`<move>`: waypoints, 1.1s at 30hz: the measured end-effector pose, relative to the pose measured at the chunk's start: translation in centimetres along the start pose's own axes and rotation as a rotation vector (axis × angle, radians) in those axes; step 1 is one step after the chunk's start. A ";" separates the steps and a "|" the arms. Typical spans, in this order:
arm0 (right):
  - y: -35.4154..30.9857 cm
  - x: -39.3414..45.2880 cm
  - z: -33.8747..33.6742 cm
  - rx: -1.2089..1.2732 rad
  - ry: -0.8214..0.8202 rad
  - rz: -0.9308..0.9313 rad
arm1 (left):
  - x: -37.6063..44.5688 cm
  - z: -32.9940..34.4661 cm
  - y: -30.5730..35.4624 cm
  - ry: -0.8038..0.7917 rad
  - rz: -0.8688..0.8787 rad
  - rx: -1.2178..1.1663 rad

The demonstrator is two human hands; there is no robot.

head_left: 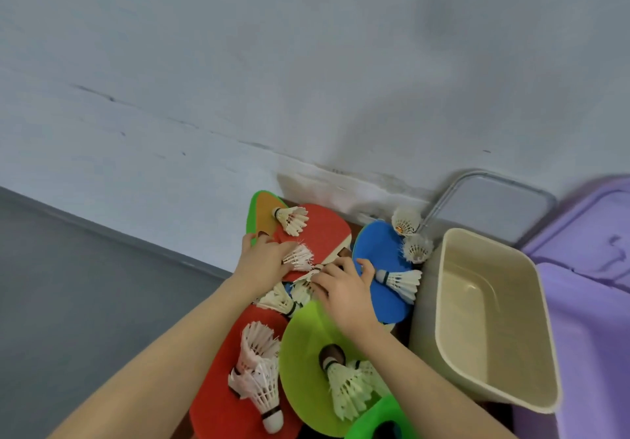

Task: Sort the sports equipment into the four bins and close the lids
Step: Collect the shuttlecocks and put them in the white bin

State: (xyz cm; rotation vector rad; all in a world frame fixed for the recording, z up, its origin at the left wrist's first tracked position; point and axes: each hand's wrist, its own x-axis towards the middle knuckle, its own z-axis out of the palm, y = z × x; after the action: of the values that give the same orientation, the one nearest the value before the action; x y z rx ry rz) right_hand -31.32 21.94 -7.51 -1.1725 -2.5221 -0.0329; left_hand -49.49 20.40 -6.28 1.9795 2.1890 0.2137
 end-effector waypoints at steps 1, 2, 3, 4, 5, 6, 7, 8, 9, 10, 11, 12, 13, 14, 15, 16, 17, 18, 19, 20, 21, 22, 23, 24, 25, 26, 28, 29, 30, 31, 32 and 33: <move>0.3 -0.1 0.1 0.014 0.037 0.006 | -0.1 0.2 -0.1 0.020 -0.015 -0.028; 0.5 -0.1 0.1 0.043 0.068 0.023 | -0.3 0.3 0.0 0.049 -0.028 -0.059; 0.8 -0.1 0.1 0.087 0.093 0.050 | -0.5 0.4 0.0 0.089 -0.035 -0.090; 1.0 0.0 -0.1 0.129 0.130 0.078 | -0.7 0.4 0.1 0.144 -0.033 -0.119; 1.1 0.1 -0.4 0.158 0.175 0.101 | -0.9 0.4 0.2 0.210 -0.023 -0.152; 1.2 0.2 -0.8 0.177 0.223 0.116 | -1.1 0.2 0.3 0.278 -0.011 -0.192; 1.2 0.3 -1.3 0.192 0.264 0.125 | -1.2 0.0 0.5 0.335 -0.001 -0.239; 1.2 0.5 -1.8 0.207 0.295 0.131 | -1.4 -0.4 0.7 0.380 0.005 -0.285; 1.3 0.6 -2.4 0.221 0.322 0.136 | -1.5 -0.9 0.9 0.415 0.010 -0.323; 1.5 0.7 -2.9 0.237 0.344 0.140 | -1.6 -1.4 1.2 0.445 0.021 -0.346; 1.7 0.8 -3.5 0.255 0.363 0.143 | -1.8 -2.0 1.5 0.478 0.039 -0.355; 1.9 0.8 -4.2 0.275 0.381 0.143 | -1.9 -2.6 1.9 0.515 0.060 -0.356; 2.2 0.7 -4.9 0.297 0.400 0.141 | -2.1 -3.2 2.4 0.545 0.075 -0.358; 2.6 0.5 -5.7 0.319 0.420 0.136 | -2.2 -3.8 2.8 0.567 0.084 -0.365; 3.0 0.2 -6.5 0.339 0.440 0.131 | -2.3 -4.4 3.4 0.584 0.089 -0.373; 3.5 -0.4 -7.3 0.353 0.459 0.130 | -2.4 -4.9 4.0 0.595 0.097 -0.379; 4.1 -1.1 -8.2 0.362 0.474 0.131 | -2.5 -5.4 4.8 0.602 0.111 -0.386; 4.6 -1.8 -9.0 0.368 0.485 0.137 | -2.6 -5.7 5.8 0.606 0.131 -0.393; 5.3 -2.6 -9.8 0.372 0.488 0.148 | -2.6 -6.0 6.8 0.608 0.155 -0.404; 5.9 -3.5 -10.6 0.375 0.487 0.159 | -2.8 -6.2 7.9 0.607 0.180 -0.416; 6.6 -4.4 -11.5 0.377 0.485 0.172 | -3.0 -6.3 9.1 0.602 0.206 -0.429; 7.3 -5.3 -12.3 0.379 0.487 0.184 | -3.2 -6.3 10.4 0.593 0.234 -0.441; 8.0 -6.3 -13.1 0.384 0.487 0.196 | -3.4 -6.3 11.6 0.578 0.264 -0.450; 8.8 -7.4 -13.9 0.395 0.486 0.211 | -3.5 -6.4 13.0 0.567 0.295 -0.450; 9.6 -8.5 -14.7 0.409 0.489 0.227 | -3.7 -6.4 14.4 0.562 0.323 -0.441; 10.6 -9.7 -15.5 0.423 0.498 0.243 | -3.9 -6.2 15.8 0.558 0.346 -0.429; 12.5 -12.2 -17.2 0.435 0.529 0.279 | -4.4 -6.0 19.1 0.555 0.391 -0.412; 13.5 -13.4 -18.0 0.432 0.545 0.298 | -4.6 -5.9 20.8 0.555 0.413 -0.411; 14.6 -14.7 -18.9 0.435 0.558 0.315 | -4.8 -5.7 22.7 0.554 0.435 -0.407; 15.7 -16.1 -19.9 0.444 0.568 0.327 | -4.9 -5.4 24.6 0.559 0.458 -0.395; 17.0 -17.6 -20.7 0.451 0.575 0.335 | -5.0 -5.1 26.6 0.578 0.481 -0.378; 18.2 -19.0 -21.7 0.452 0.581 0.342 | -5.1 -4.7 28.5 0.604 0.502 -0.363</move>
State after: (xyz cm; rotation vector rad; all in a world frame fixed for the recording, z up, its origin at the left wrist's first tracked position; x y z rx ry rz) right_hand 0.16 16.26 4.18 -1.1722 -1.6915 0.2365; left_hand -22.43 18.29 4.98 2.3972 1.6720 1.3218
